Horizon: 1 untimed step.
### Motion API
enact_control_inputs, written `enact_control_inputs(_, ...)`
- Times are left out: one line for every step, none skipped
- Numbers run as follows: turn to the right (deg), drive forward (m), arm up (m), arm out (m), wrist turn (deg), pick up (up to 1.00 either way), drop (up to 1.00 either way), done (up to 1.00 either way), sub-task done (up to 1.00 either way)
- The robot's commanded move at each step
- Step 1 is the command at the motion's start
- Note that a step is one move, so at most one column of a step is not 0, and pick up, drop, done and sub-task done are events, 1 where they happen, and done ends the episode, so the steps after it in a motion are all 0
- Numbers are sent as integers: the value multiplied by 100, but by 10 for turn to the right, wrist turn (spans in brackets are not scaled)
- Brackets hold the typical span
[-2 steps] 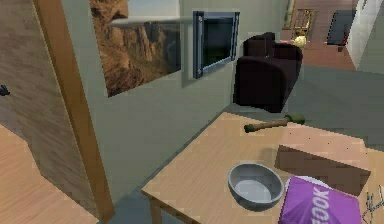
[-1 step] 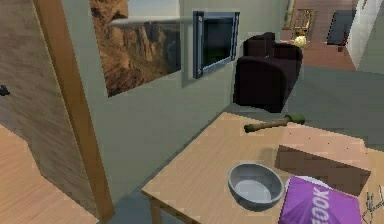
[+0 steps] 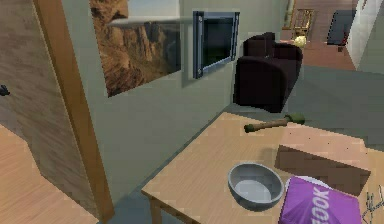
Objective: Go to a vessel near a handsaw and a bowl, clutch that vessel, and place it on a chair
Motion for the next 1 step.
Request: enact_control_inputs(0,0,-32,0,0,0,0,0,0)
